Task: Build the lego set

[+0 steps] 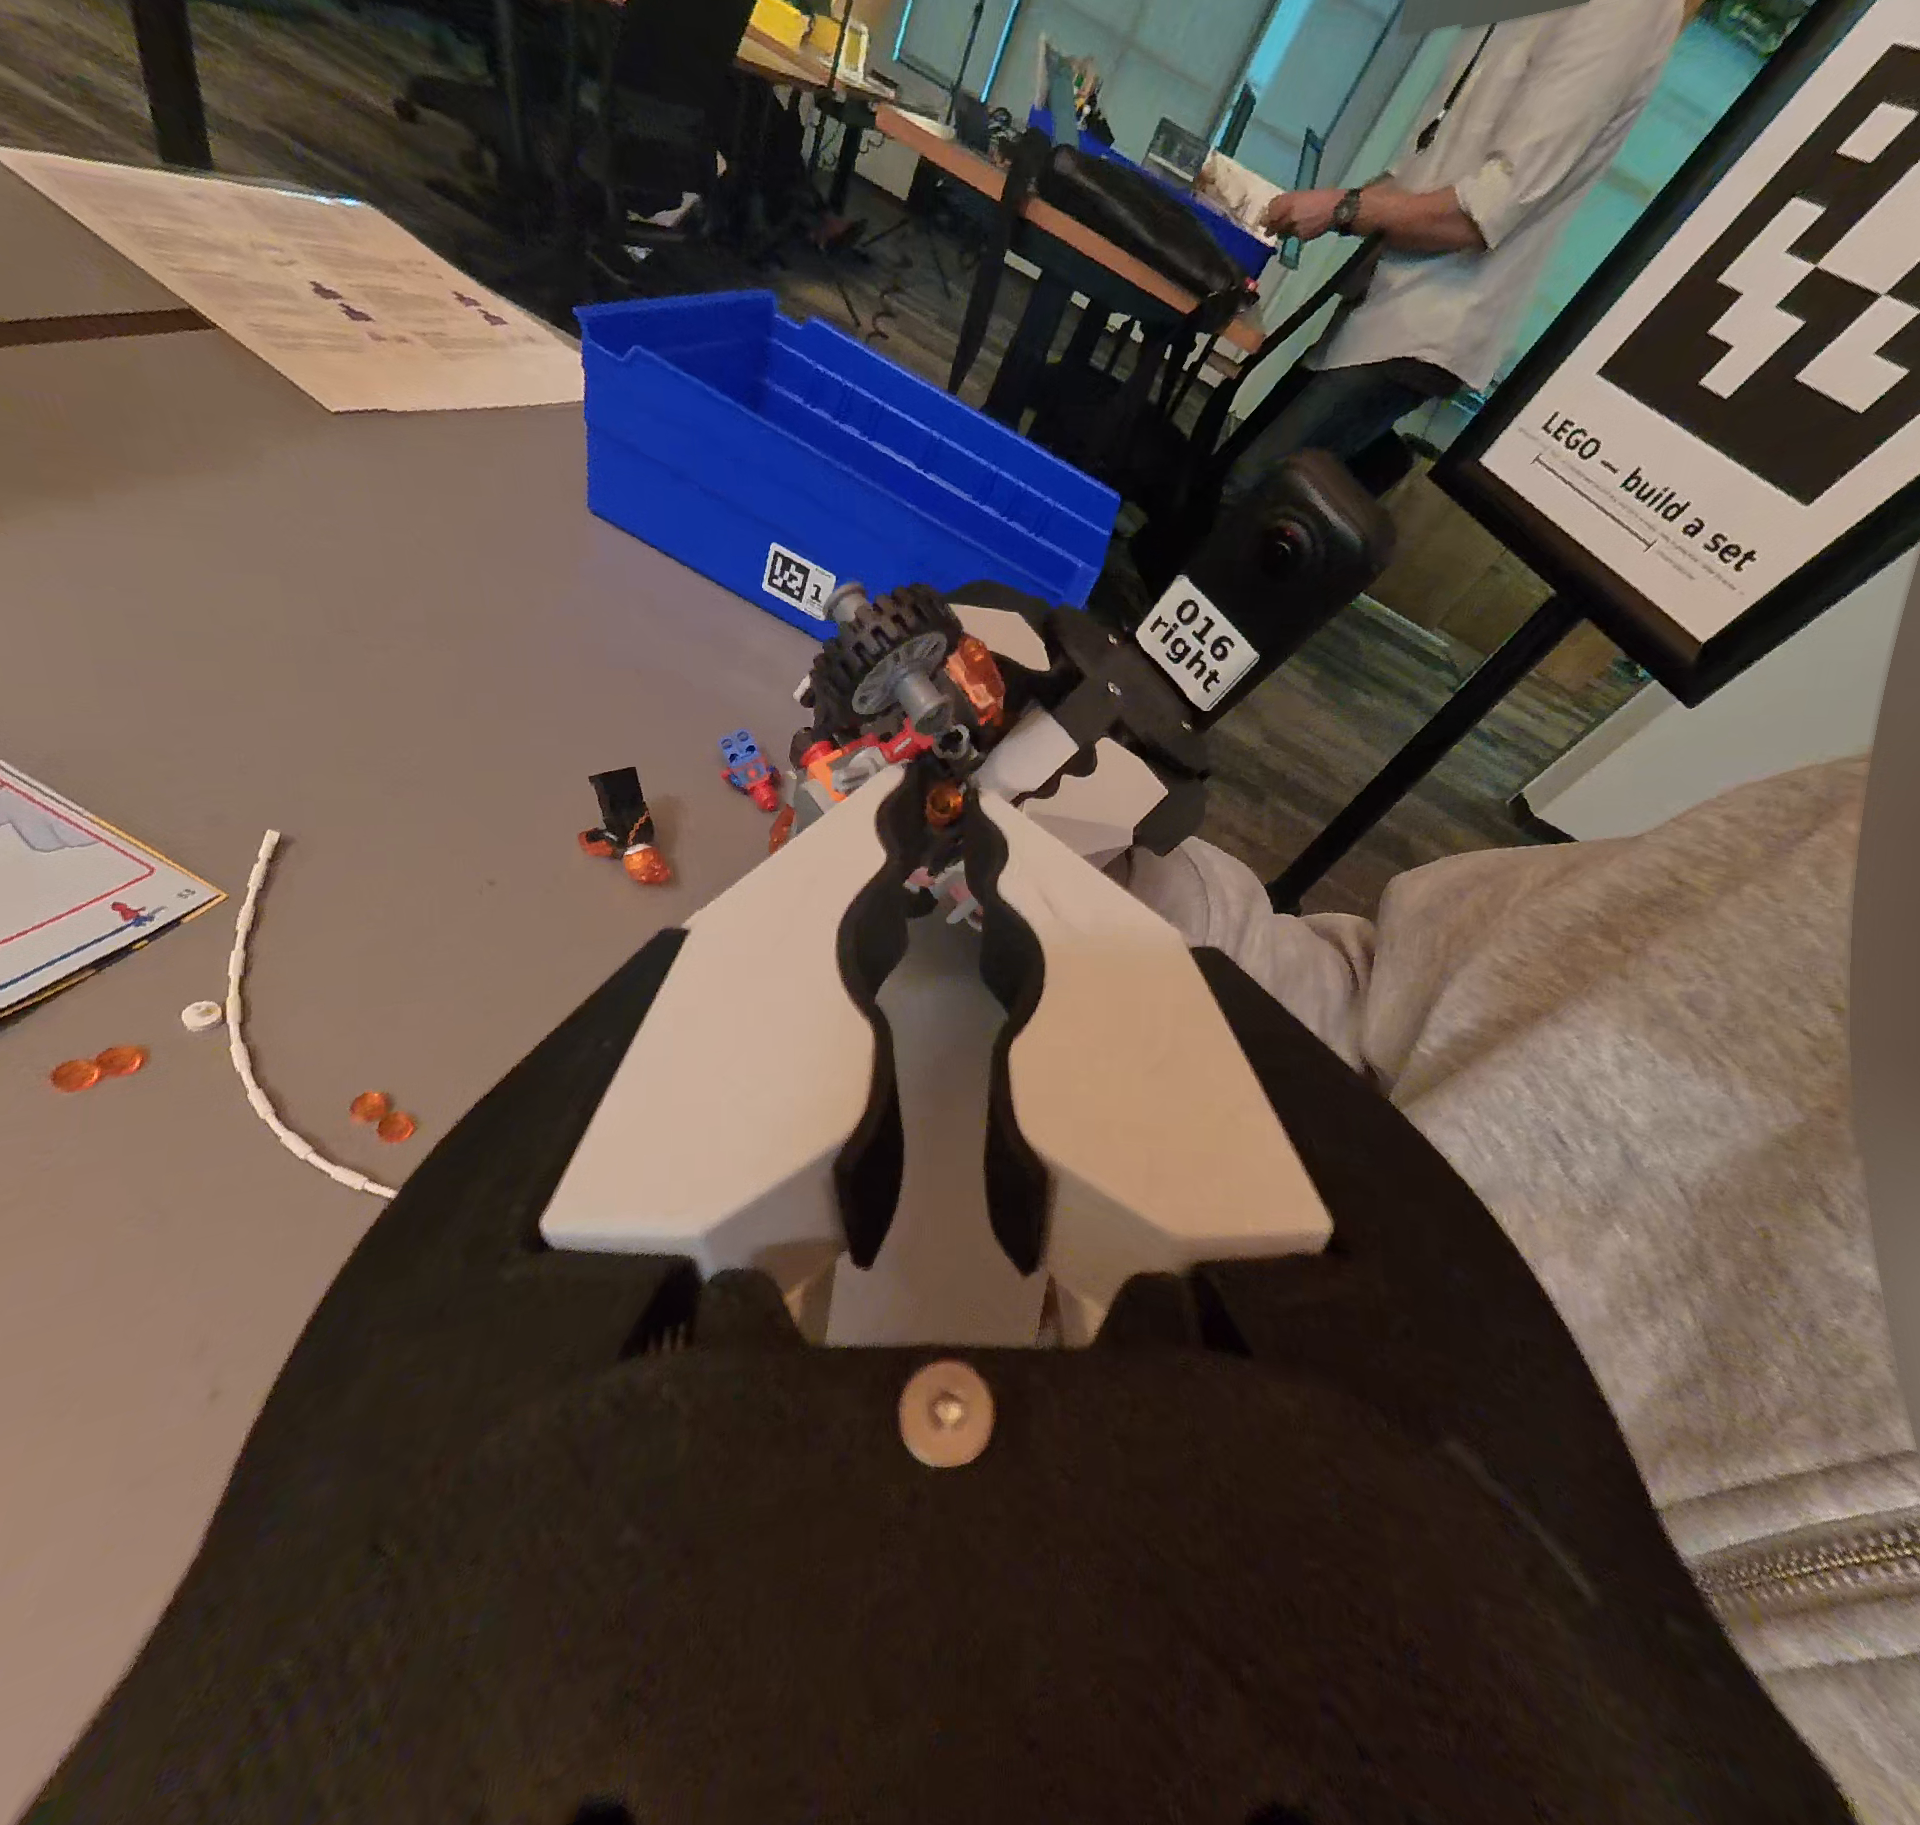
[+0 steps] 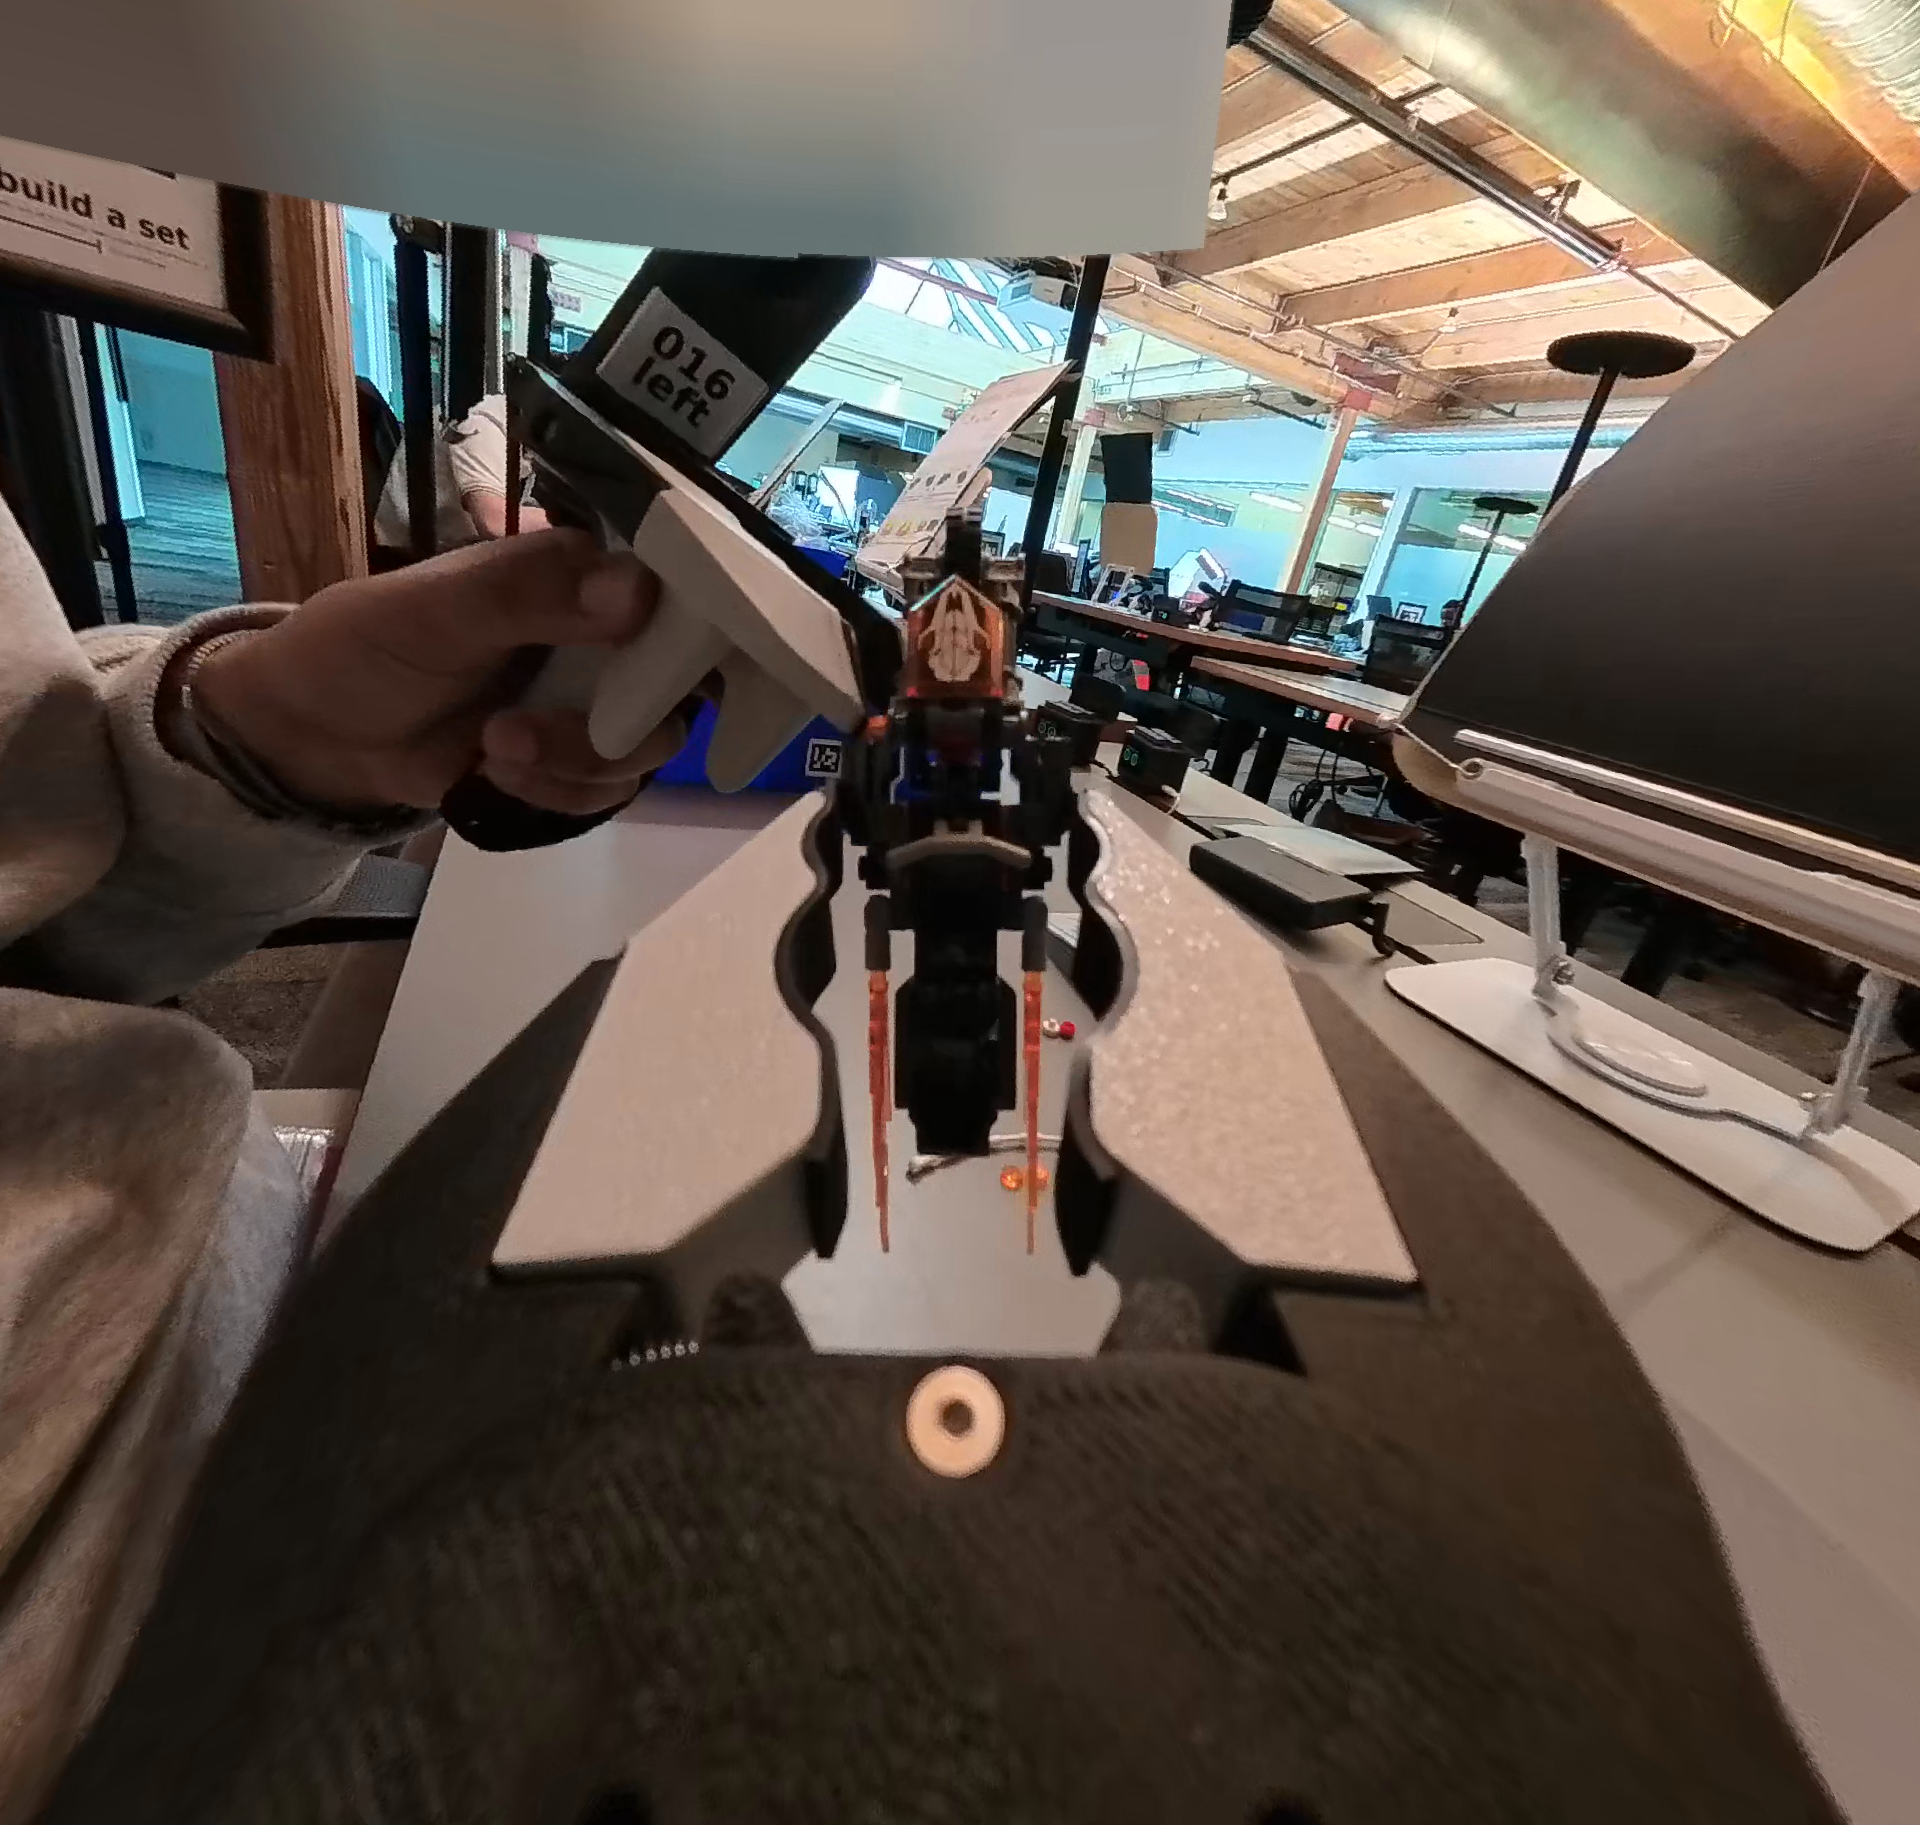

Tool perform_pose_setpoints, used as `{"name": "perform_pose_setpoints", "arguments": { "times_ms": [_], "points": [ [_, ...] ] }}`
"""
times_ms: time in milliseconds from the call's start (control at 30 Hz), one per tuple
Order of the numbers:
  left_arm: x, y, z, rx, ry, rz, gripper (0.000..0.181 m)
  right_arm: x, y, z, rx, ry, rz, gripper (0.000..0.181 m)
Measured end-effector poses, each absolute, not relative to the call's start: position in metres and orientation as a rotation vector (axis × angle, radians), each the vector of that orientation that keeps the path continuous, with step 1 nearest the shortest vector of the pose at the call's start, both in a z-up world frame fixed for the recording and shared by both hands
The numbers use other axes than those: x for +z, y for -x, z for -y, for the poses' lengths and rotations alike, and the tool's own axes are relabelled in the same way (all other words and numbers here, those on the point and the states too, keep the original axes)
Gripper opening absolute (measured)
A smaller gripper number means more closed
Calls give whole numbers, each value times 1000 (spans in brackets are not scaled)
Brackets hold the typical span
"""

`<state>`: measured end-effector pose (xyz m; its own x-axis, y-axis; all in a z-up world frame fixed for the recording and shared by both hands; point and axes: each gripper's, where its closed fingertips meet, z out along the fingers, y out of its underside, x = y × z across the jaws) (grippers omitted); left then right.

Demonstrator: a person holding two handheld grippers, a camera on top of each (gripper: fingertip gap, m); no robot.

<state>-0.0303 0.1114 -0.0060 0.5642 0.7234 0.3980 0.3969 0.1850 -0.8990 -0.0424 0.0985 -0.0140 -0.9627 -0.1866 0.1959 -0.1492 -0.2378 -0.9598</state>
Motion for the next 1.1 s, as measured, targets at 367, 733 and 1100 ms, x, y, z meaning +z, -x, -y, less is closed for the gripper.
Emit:
{"name": "perform_pose_setpoints", "arguments": {
  "times_ms": [367, 733, 1100],
  "points": [
    [-7, 31, -111, 269, 1420, 1037, 5, -15, 42, -97, -2410, 418, -1928, 41],
    [-5, 30, -110, 254, 1386, 1020, 5, -16, 43, -96, -2400, 403, -1921, 41],
    [3, 21, -95, 267, 1217, 886, 5, -21, 47, -93, -2392, 382, -1971, 41]
  ]
}}
